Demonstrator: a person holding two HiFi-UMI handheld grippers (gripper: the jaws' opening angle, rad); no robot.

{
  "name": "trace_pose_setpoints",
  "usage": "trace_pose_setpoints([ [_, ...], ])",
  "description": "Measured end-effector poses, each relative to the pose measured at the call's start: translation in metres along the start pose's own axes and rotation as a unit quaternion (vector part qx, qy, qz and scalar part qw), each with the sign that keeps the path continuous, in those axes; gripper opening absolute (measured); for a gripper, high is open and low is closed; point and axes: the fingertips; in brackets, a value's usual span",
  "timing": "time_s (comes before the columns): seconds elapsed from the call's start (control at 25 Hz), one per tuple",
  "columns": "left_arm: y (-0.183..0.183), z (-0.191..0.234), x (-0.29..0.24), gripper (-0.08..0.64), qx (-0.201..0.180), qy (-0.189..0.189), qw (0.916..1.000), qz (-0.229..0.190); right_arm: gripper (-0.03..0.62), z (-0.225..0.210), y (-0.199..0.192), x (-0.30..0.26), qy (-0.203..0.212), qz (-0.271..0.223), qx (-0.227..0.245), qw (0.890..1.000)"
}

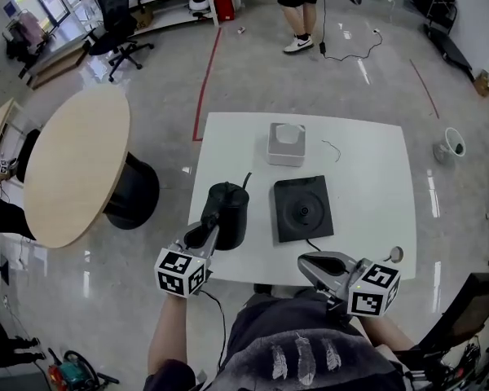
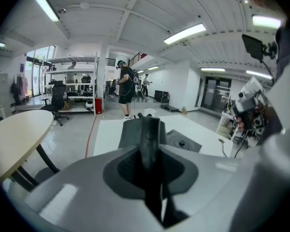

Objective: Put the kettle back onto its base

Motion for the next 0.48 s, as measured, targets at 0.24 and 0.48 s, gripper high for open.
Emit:
trace_pose_setpoints([
  [0.24,0.030,-0.020,0.003,0.052,-0.003,0.000,0.9995,-0.032,0.002,-0.013,0.005,0.009,0.015,-0.008,-0.003,1.000],
  [0.48,0.060,-0.048,-0.023,0.051,-0.002,-0.043,0.9972,-0.061,0.002,-0.028,0.006,0.023,0.005,-0.025,-0.007,1.000],
])
Point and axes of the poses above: the fingertips, and each gripper's own axes: x backward along the fingers, z to its left, y out of its top
